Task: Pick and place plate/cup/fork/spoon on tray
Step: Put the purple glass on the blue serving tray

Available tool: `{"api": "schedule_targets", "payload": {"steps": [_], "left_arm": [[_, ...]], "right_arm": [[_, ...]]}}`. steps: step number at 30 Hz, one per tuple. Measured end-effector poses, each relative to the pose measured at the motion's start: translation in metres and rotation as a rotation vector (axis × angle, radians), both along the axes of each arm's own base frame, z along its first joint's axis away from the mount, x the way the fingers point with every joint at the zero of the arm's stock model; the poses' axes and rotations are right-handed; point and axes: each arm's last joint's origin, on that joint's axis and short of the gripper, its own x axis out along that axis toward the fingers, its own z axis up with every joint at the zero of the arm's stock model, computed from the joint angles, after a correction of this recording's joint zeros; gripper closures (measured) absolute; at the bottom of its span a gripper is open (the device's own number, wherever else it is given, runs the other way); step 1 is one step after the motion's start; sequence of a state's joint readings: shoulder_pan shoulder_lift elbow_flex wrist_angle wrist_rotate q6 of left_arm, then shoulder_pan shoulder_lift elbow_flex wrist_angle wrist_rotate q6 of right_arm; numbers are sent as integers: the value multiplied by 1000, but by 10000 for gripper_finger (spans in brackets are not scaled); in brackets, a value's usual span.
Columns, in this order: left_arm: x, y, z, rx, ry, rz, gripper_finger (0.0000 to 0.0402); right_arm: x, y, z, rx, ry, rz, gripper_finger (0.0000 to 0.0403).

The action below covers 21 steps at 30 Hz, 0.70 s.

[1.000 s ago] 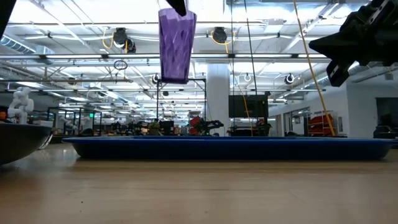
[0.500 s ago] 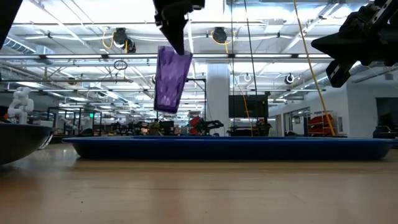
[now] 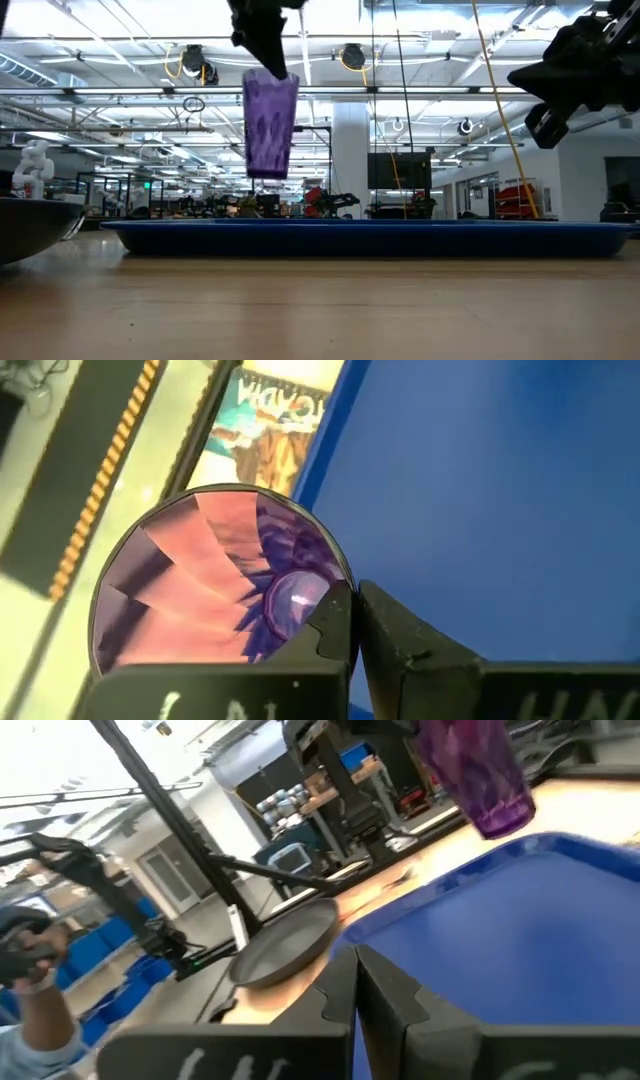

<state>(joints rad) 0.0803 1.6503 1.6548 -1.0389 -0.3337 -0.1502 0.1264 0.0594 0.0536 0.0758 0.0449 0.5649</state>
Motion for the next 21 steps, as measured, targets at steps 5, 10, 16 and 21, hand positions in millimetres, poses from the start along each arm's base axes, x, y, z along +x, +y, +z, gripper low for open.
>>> {"api": "schedule_targets", "payload": {"steps": [5,10,16,21], "left_arm": [[-25,-4,-5,-26,-130,8,389],[-36,-3,-39,-40,-69,14,394],[-38,-1,-65,-39,-46,24,387],[-39,-1,-74,-38,-33,20,394]], "right_arm": [[0,1,1,5,-10,21,403],[0,1,1,19,-10,19,403],[0,0,2,1,-25,-12,403],[0,-2,2,-43,-26,-69,403]]}}
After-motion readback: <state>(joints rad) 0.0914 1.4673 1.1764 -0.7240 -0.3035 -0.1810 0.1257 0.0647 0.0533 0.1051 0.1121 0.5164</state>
